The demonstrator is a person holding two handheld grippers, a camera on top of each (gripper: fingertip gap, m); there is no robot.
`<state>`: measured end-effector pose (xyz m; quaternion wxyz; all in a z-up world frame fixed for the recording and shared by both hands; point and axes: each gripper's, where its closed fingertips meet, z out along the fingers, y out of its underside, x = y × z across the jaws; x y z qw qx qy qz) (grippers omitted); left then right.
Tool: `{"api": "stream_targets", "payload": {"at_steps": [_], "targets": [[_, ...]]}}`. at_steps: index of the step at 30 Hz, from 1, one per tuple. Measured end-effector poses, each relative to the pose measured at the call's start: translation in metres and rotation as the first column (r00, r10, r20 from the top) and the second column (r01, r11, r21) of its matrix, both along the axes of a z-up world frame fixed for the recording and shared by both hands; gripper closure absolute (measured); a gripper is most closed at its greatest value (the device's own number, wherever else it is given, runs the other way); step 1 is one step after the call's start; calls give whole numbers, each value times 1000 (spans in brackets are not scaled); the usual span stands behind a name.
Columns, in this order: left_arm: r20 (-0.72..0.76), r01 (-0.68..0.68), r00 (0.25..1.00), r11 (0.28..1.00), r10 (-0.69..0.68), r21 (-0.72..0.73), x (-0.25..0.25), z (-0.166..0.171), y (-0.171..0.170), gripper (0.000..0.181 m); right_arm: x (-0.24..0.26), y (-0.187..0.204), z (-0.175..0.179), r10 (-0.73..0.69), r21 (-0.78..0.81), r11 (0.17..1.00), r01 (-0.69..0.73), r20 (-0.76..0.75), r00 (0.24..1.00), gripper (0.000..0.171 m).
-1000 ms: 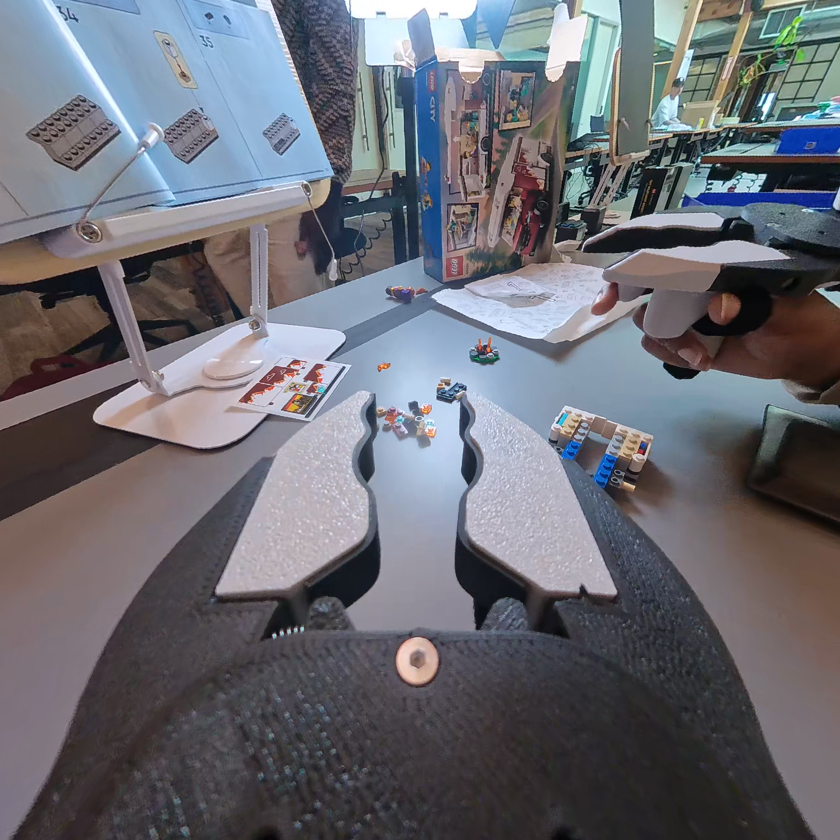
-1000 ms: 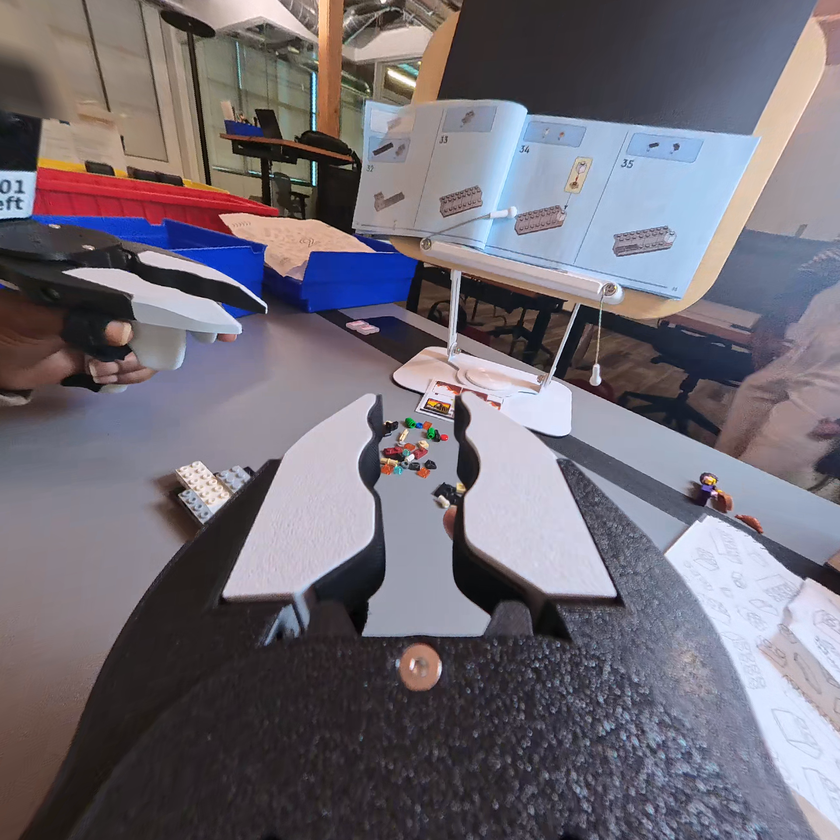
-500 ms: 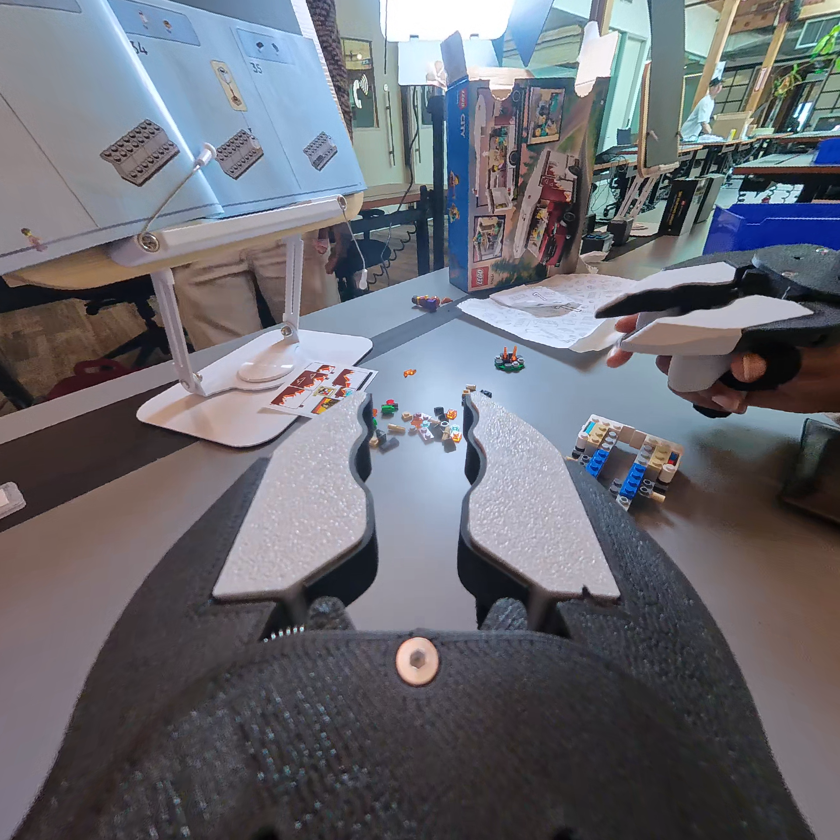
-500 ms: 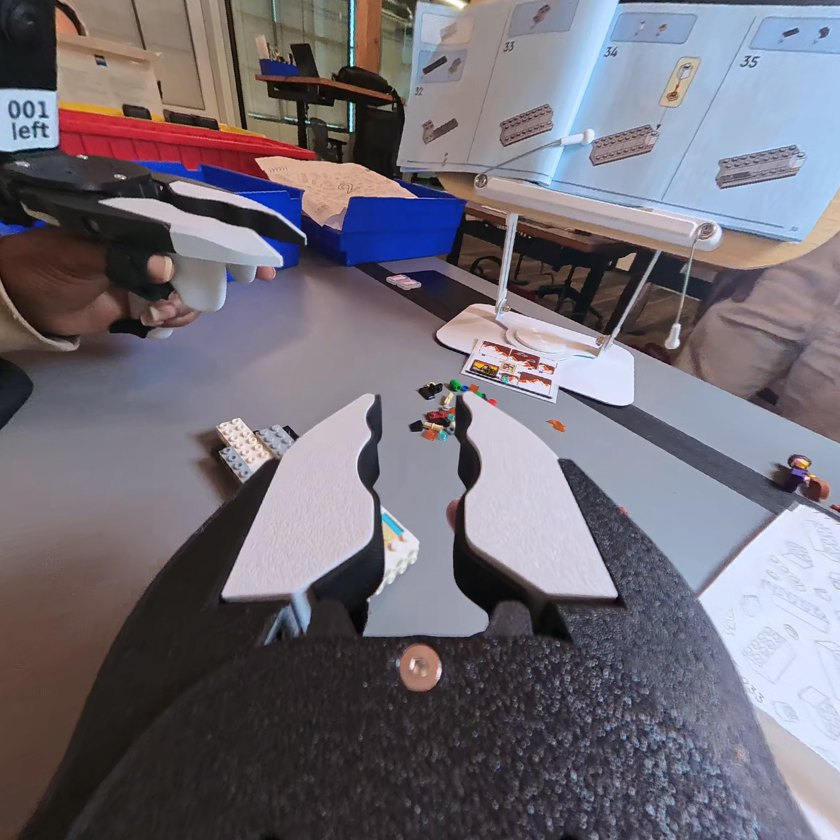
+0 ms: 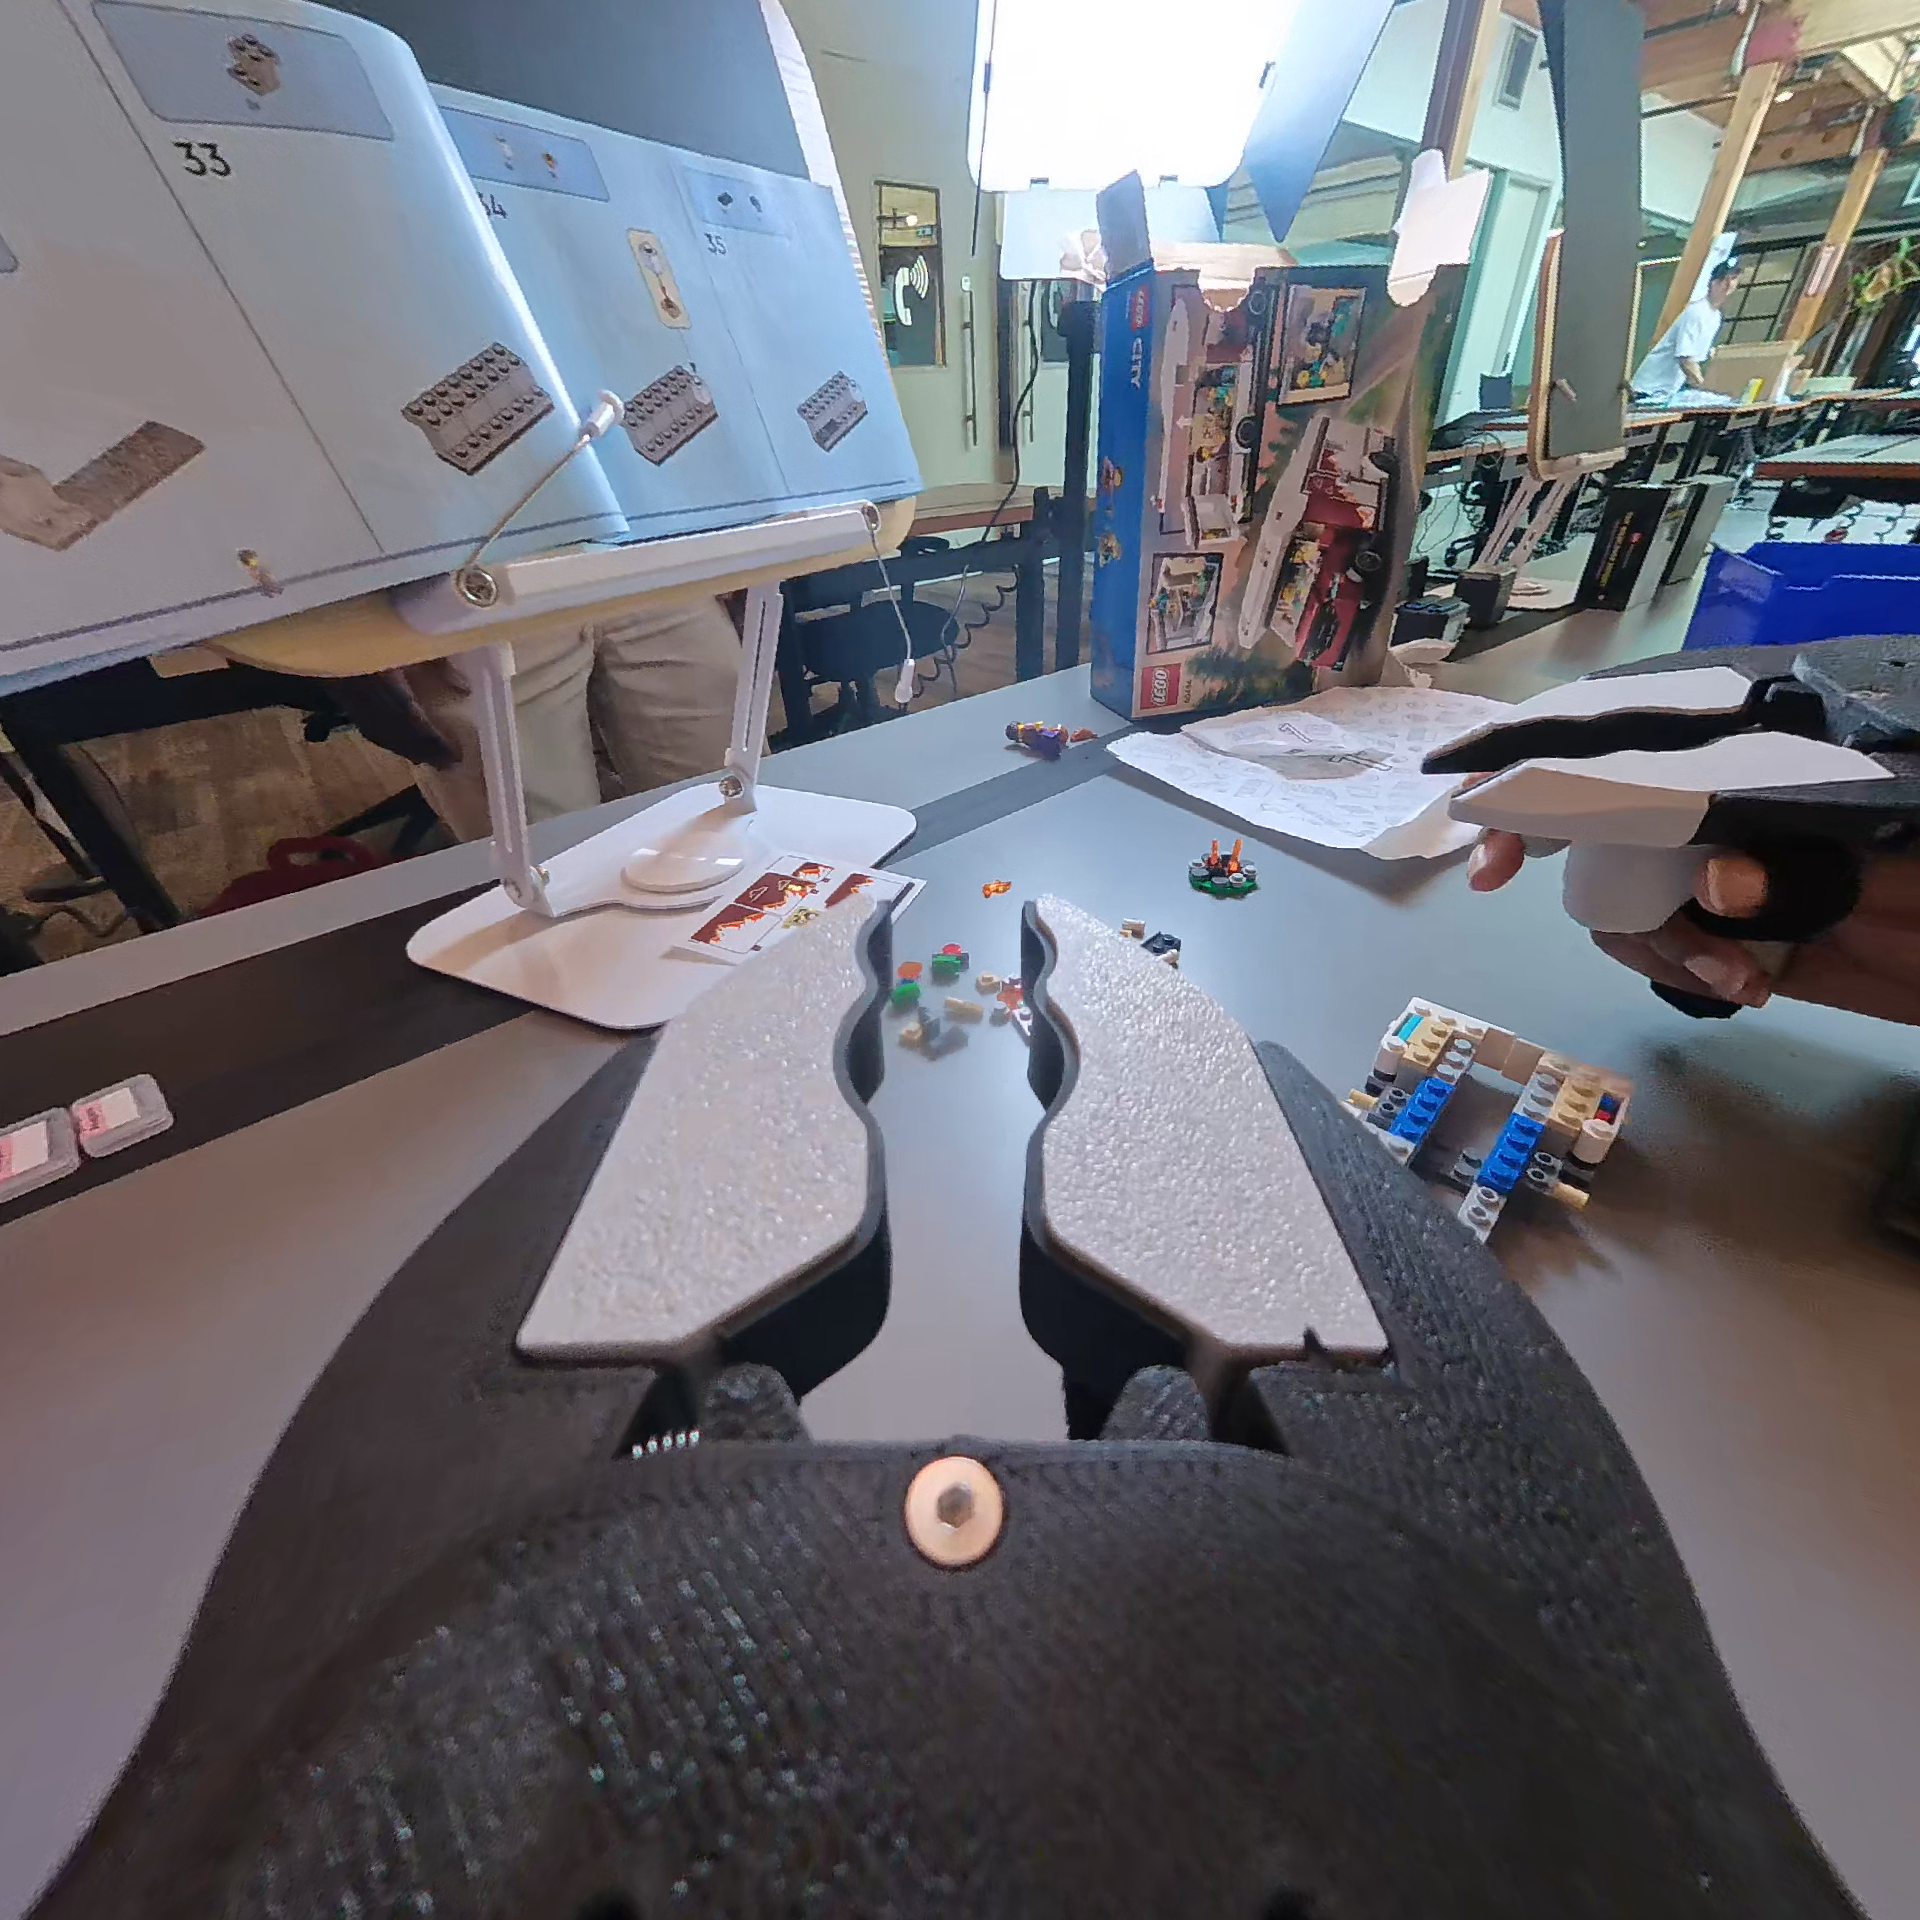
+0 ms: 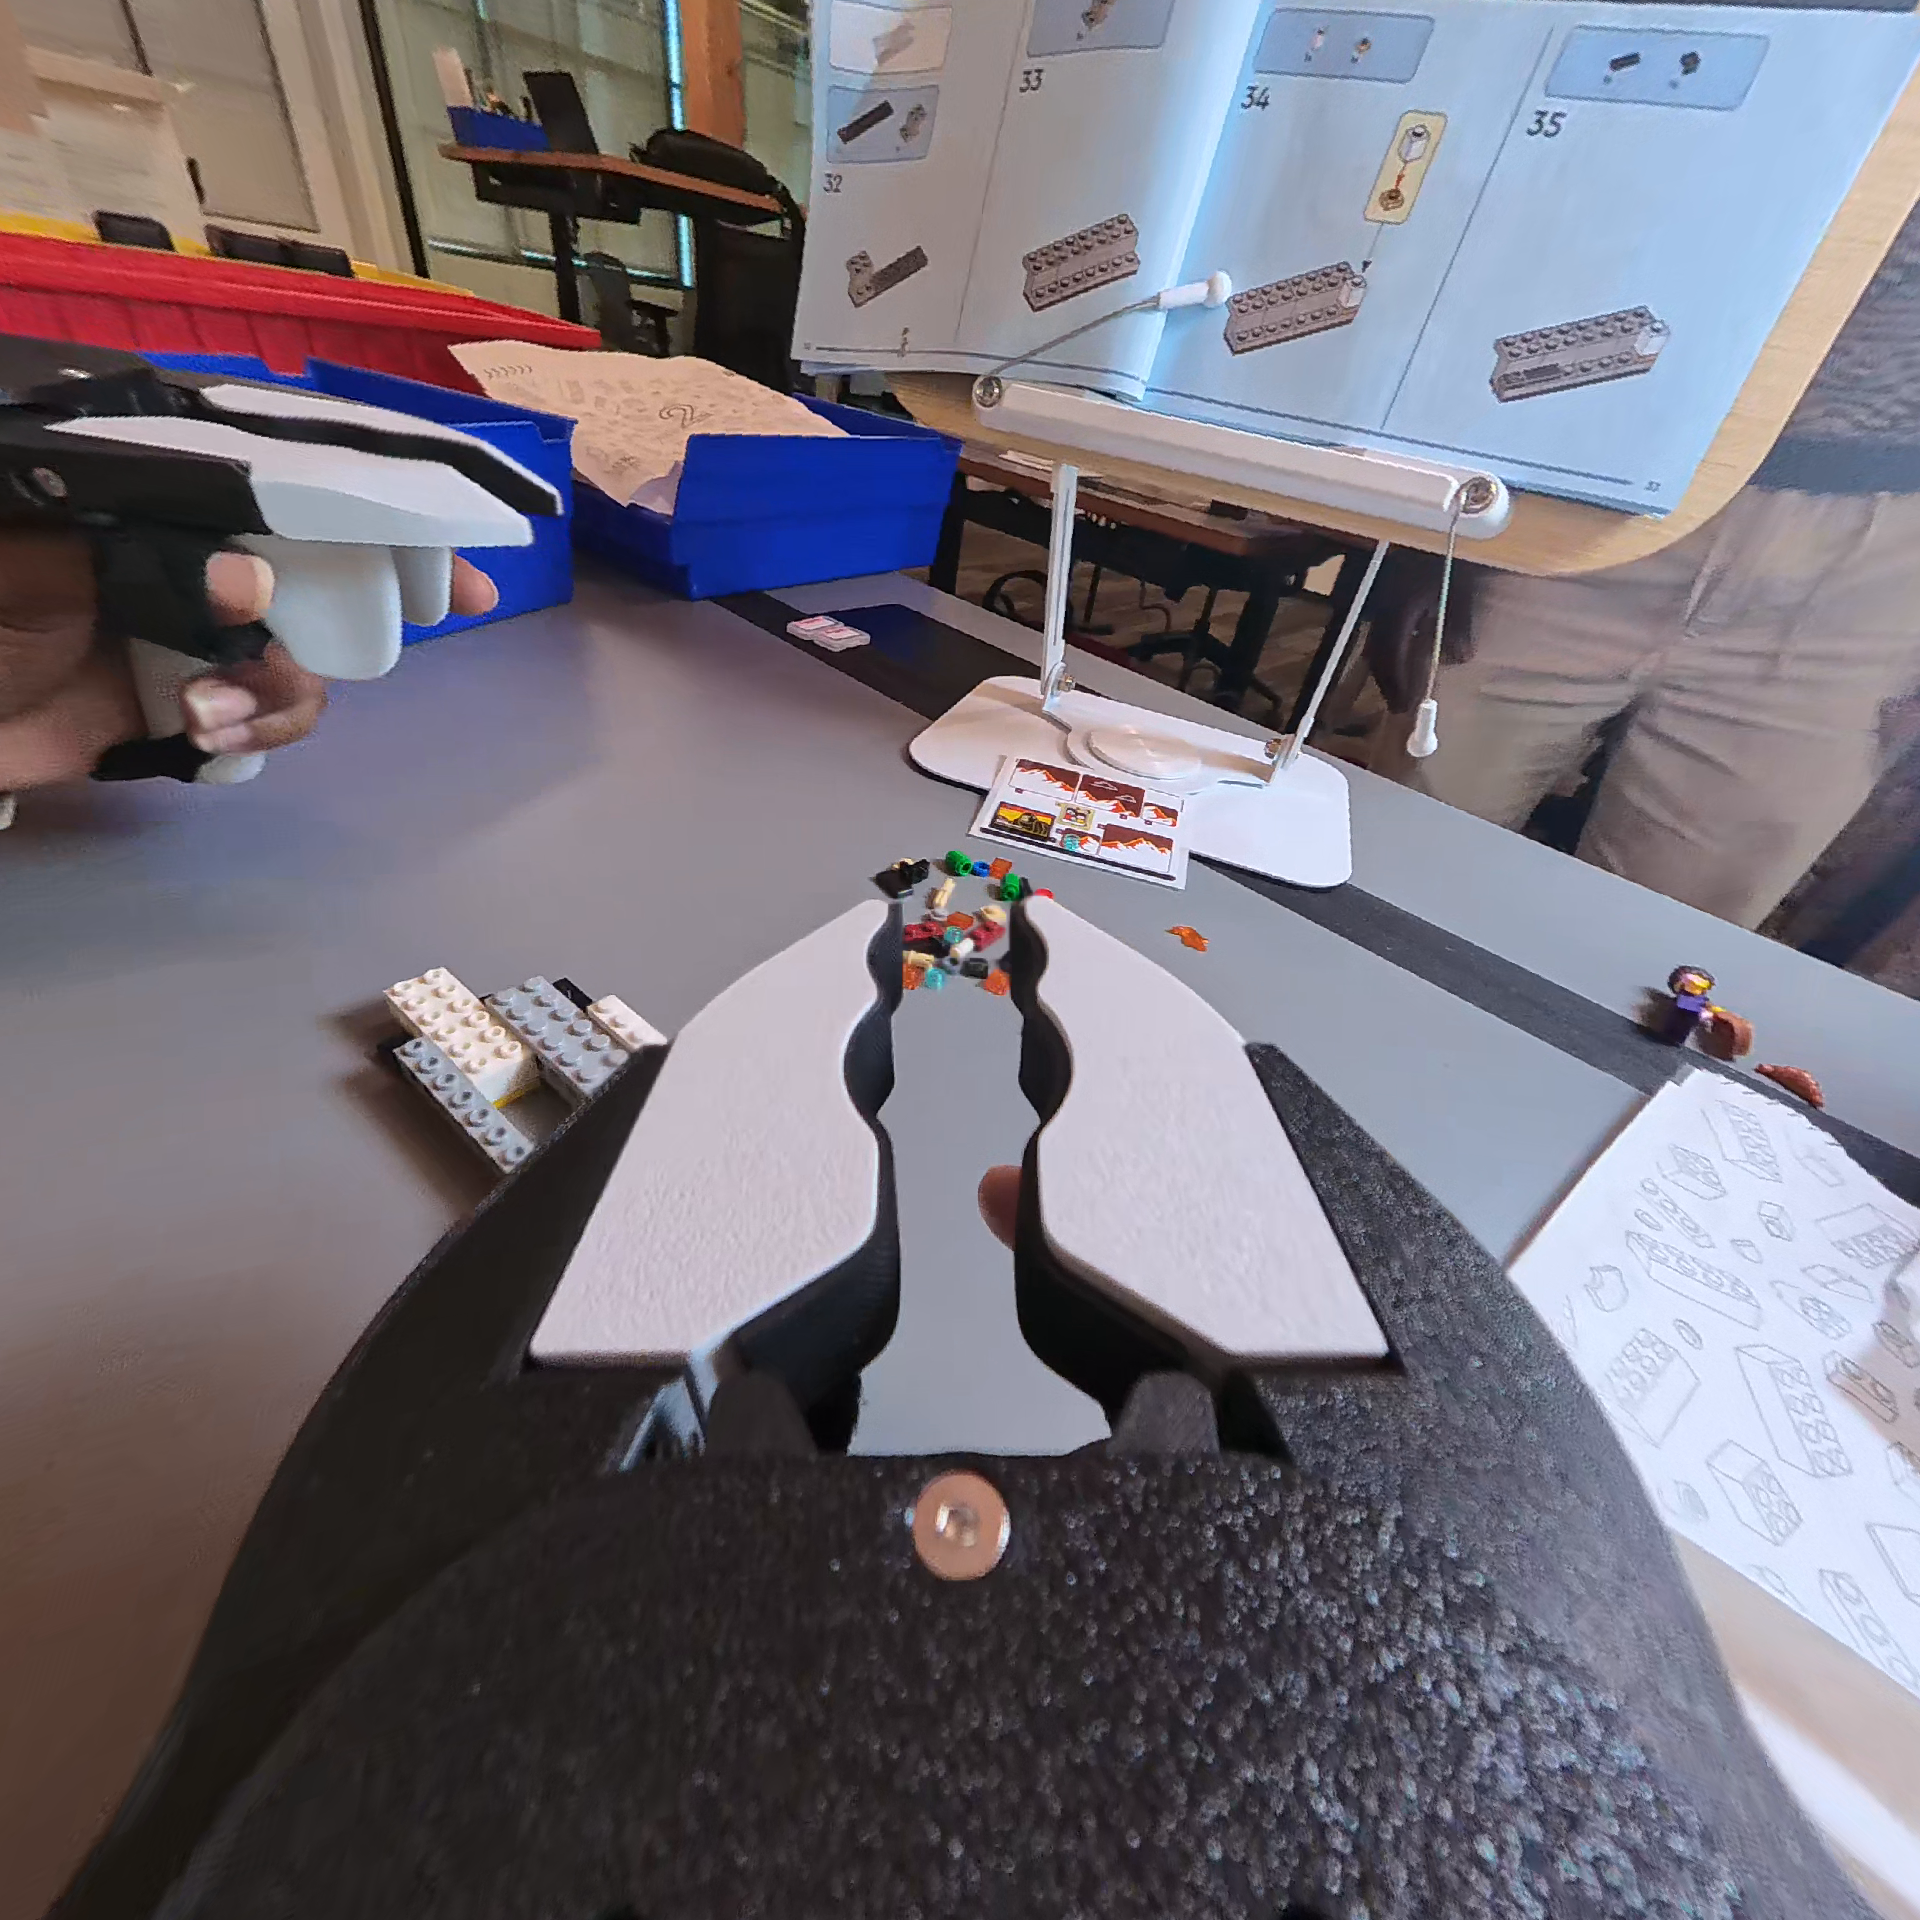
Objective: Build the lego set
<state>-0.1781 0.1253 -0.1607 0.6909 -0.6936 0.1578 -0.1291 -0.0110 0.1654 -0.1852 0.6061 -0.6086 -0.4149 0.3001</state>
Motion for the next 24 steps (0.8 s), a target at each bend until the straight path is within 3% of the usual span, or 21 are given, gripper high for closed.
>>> {"api": "stream_targets", "payload": {"at_steps": [6, 13, 24], "targets": [[14, -15, 1000, 1000, 15, -15, -3, -1, 1, 147, 7, 9, 4, -43, -17, 999, 42, -41, 998, 151], [30, -2, 1000, 1000, 3, -22, 0, 2, -2, 138, 1, -1, 0, -12, 19, 1000, 12, 10, 1000, 149], [13, 13, 1000, 1000, -14, 17, 6, 10, -8, 156, 3, -7, 13, -25, 32, 999, 26, -33, 999, 149]]}}
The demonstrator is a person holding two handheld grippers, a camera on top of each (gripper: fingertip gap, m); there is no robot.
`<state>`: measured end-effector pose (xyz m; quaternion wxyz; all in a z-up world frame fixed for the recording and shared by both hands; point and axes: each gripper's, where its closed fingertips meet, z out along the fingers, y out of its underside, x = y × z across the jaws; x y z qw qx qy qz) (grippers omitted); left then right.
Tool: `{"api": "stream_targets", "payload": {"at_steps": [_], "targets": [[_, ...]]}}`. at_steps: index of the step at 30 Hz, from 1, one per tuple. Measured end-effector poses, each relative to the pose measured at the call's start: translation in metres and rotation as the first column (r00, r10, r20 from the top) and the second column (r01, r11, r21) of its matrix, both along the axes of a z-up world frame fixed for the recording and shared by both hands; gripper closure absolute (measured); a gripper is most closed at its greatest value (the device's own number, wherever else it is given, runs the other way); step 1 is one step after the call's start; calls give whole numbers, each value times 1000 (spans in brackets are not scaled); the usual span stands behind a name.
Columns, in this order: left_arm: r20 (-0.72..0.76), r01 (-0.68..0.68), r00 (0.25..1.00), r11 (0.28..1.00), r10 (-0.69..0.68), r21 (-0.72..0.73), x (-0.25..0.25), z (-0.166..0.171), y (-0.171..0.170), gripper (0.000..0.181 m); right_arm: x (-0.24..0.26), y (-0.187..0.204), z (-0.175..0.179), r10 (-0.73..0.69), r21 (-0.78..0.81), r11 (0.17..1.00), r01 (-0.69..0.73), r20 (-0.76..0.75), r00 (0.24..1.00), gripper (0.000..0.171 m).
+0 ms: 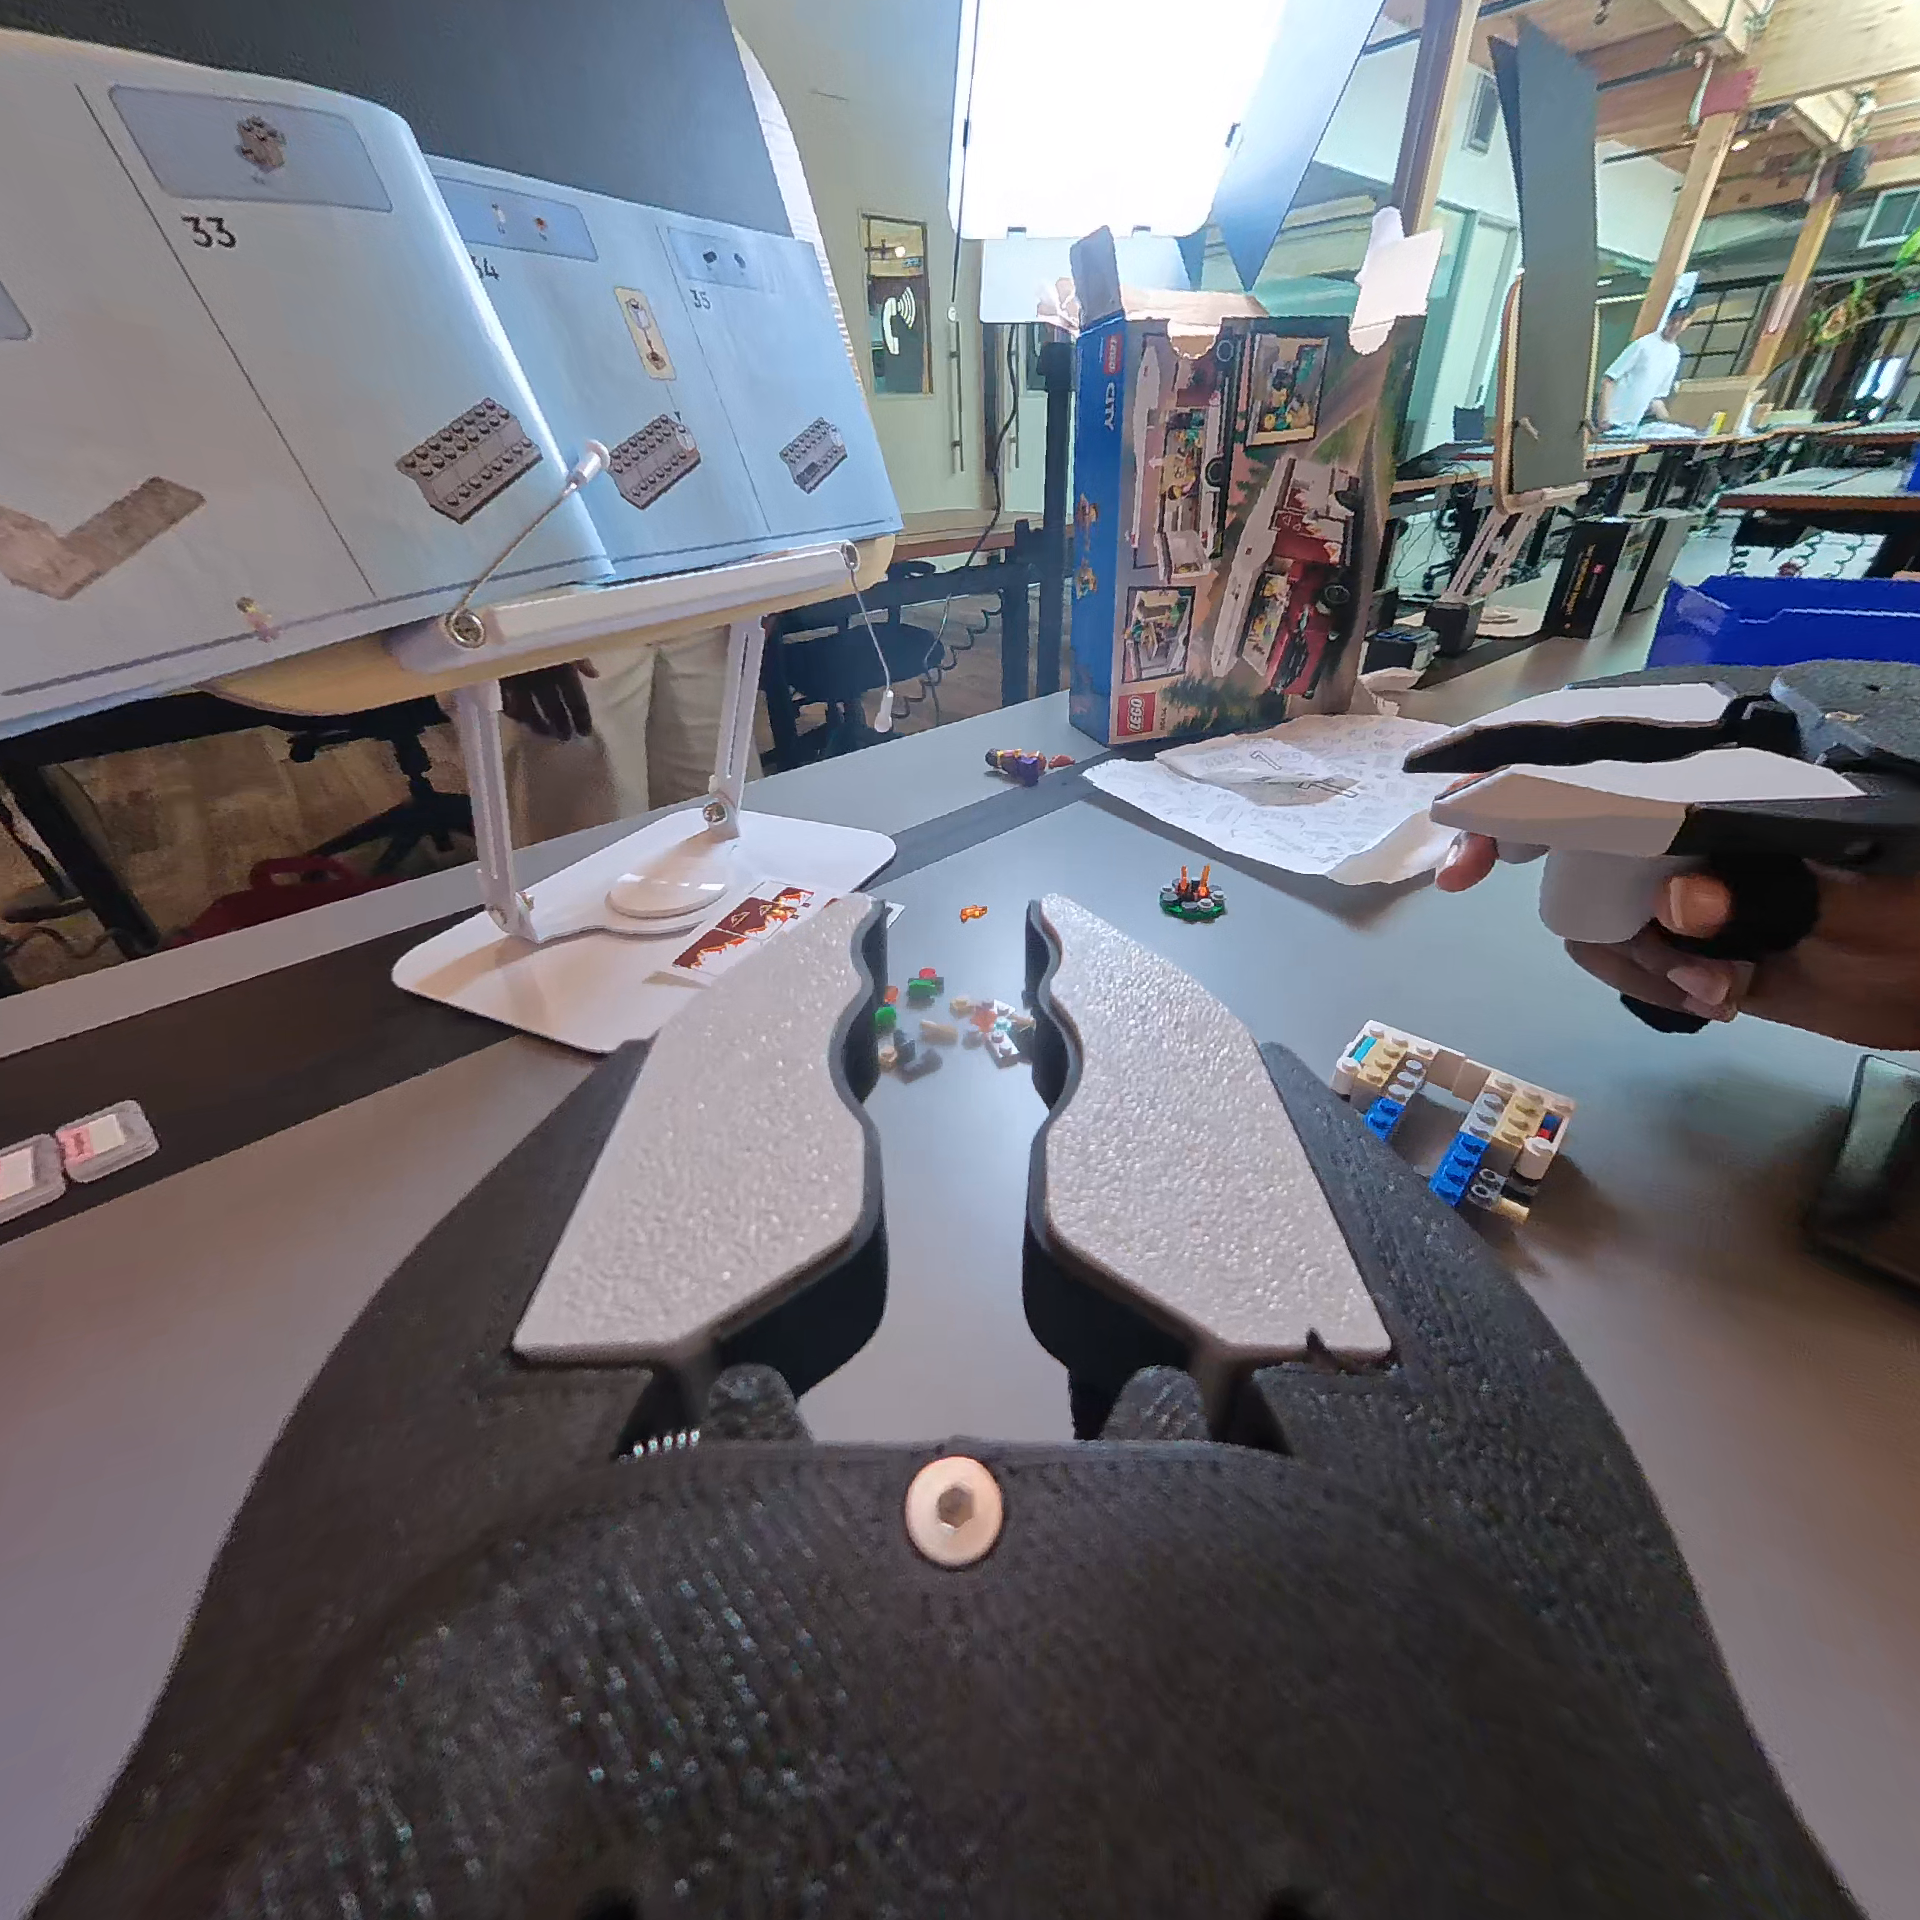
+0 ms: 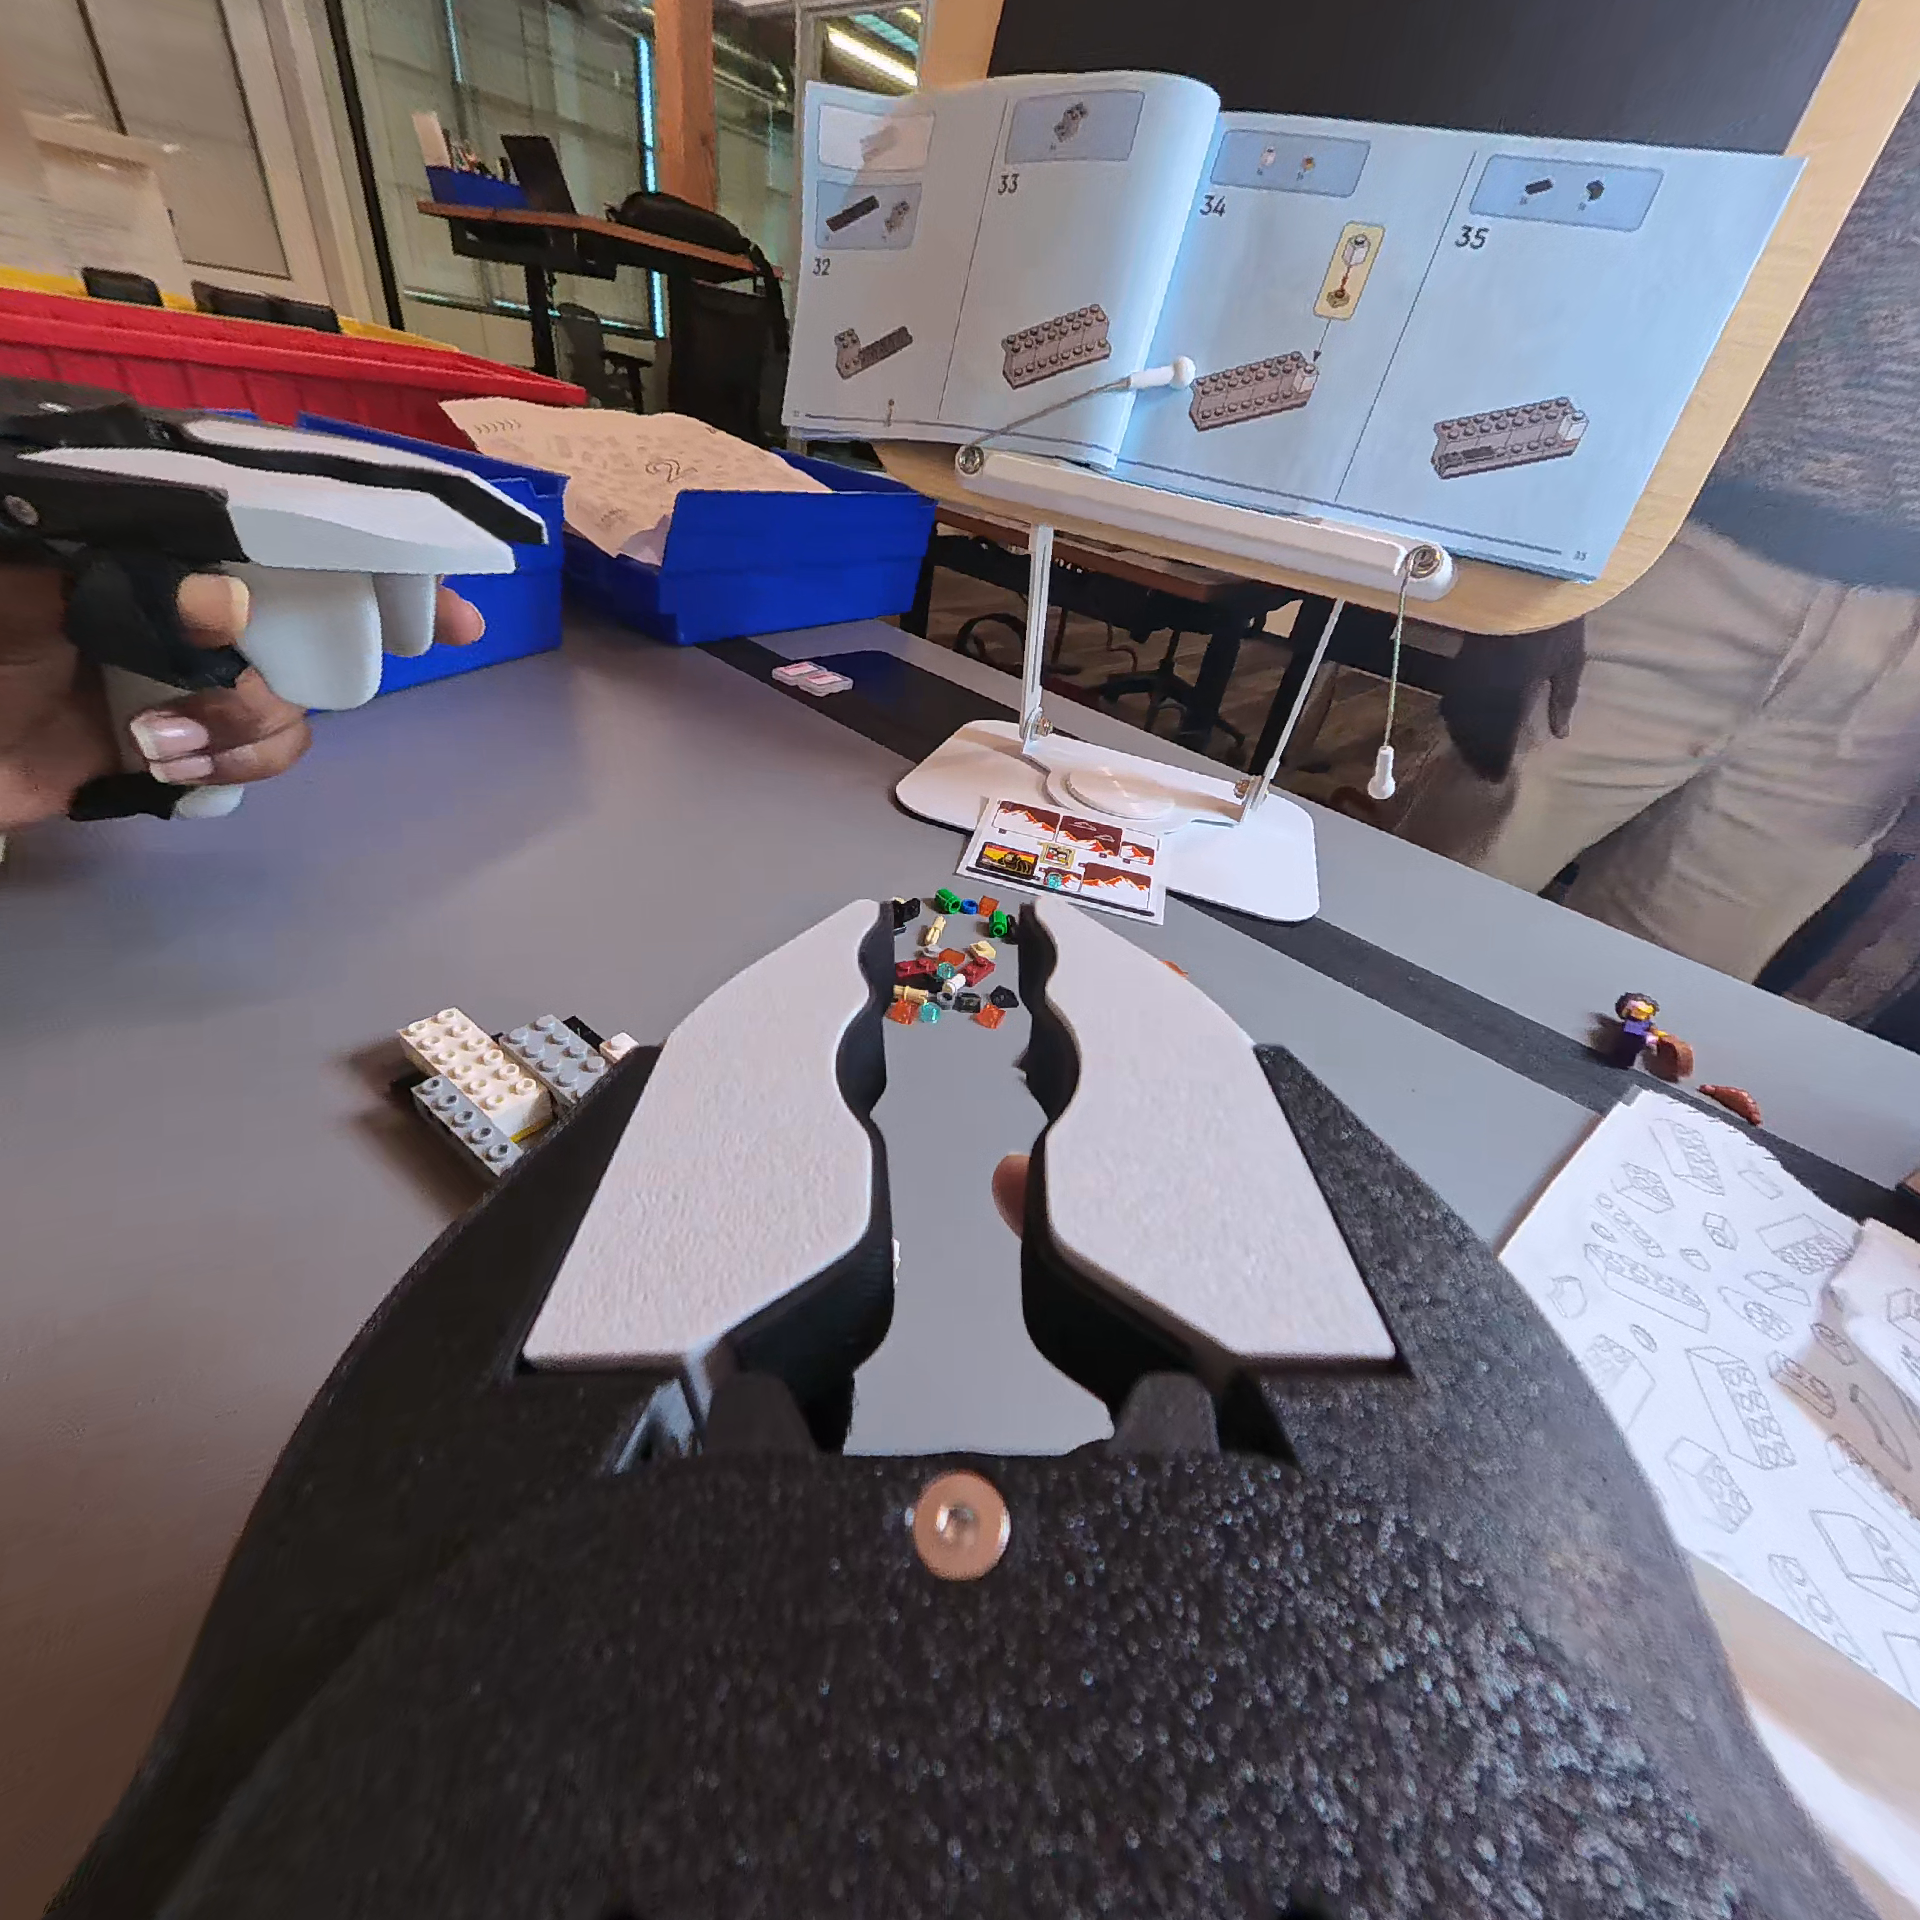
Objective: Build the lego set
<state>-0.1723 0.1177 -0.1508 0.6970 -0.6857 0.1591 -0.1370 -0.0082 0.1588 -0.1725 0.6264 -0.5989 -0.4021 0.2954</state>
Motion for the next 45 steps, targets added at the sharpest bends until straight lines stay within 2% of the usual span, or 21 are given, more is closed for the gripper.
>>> {"api": "stream_targets", "payload": {"at_steps": [8, 16, 24, 30, 37, 45], "targets": [[-63, -72, 995, 997, 73, 20, -7, -1, -2, 158, 6, 15, -13, -91, -58, 994, 92, 29, 995, 150], [-13, -82, 996, 996, 83, 28, -16, 5, -3, 158, 5, 17, -16, -95, -54, 994, 97, 38, 995, 150], [-2, -83, 997, 996, 83, 19, -17, 3, -1, 158, 9, 17, -7, -110, -25, 994, 111, 22, 994, 143], [-4, -89, 996, 996, 89, 17, -18, 3, -1, 158, 14, 17, 7, -223, -40, 973, 226, 73, 972, 152], [-31, -104, 994, 994, 104, 12, -17, -1, 1, 158, 4, -16, 40, -171, -21, 985, 172, 36, 985, 152], [-64, -130, 990, 991, 129, -20, -19, -13, 5, 158, 1, -17, 30, -146, -8, 989, 147, 68, 987, 152]]}}
